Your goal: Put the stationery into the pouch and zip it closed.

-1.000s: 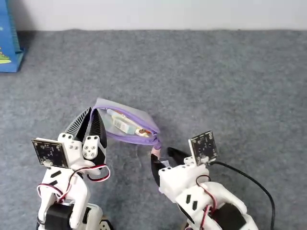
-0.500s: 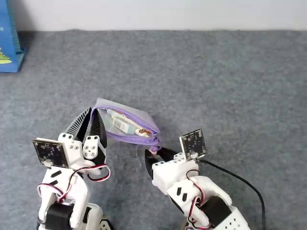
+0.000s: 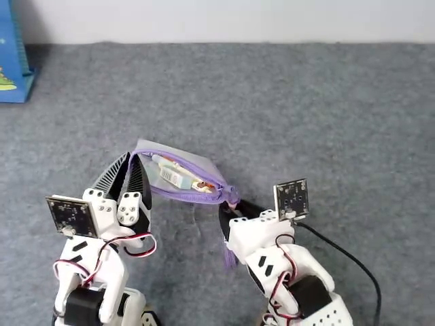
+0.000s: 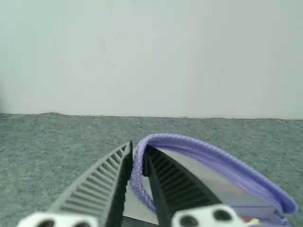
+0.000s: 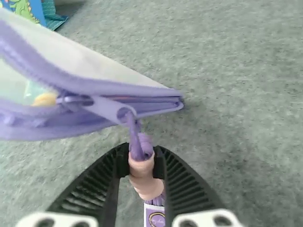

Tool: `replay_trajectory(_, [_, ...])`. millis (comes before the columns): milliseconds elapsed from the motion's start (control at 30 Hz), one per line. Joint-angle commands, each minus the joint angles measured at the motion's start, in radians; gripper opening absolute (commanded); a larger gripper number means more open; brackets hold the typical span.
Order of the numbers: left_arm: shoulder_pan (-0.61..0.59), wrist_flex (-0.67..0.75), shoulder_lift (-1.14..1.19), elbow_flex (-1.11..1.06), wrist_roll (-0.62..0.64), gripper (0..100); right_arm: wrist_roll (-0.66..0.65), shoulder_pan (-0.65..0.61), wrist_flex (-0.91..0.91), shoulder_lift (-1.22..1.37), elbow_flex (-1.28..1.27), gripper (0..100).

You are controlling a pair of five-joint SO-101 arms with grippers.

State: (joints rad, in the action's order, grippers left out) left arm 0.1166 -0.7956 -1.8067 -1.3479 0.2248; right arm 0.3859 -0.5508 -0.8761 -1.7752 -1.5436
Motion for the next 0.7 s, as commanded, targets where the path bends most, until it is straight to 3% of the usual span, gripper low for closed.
replay_trajectory(0, [-0.006, 0.029, -0.017, 0.007, 0.005, 1, -0.011, 0.016, 0.013, -0.008, 0.015, 0.8])
replay_trajectory(200, [0.0, 0.037, -0.017, -0.002, 0.005, 1, -0.014, 0.005, -0.035, -0.008, 0.026, 0.8])
replay_trajectory(300, [0.011, 0.115, -0.017, -0.008, 0.006, 1, -0.014, -0.019, -0.071, -0.008, 0.035, 0.8])
replay_trajectory(433, [0.124, 0.242, -0.015, -0.03, -0.032, 8, -0.035, -0.059, -0.085, -0.008, 0.028, 0.8])
replay_trajectory(533, [0.252, 0.242, -0.015, -0.036, -0.089, 14, -0.043, -0.064, -0.096, -0.008, 0.025, 0.8])
replay_trajectory(667, [0.373, 0.242, -0.015, -0.077, -0.17, 14, -0.043, -0.065, -0.104, -0.008, 0.021, 0.8])
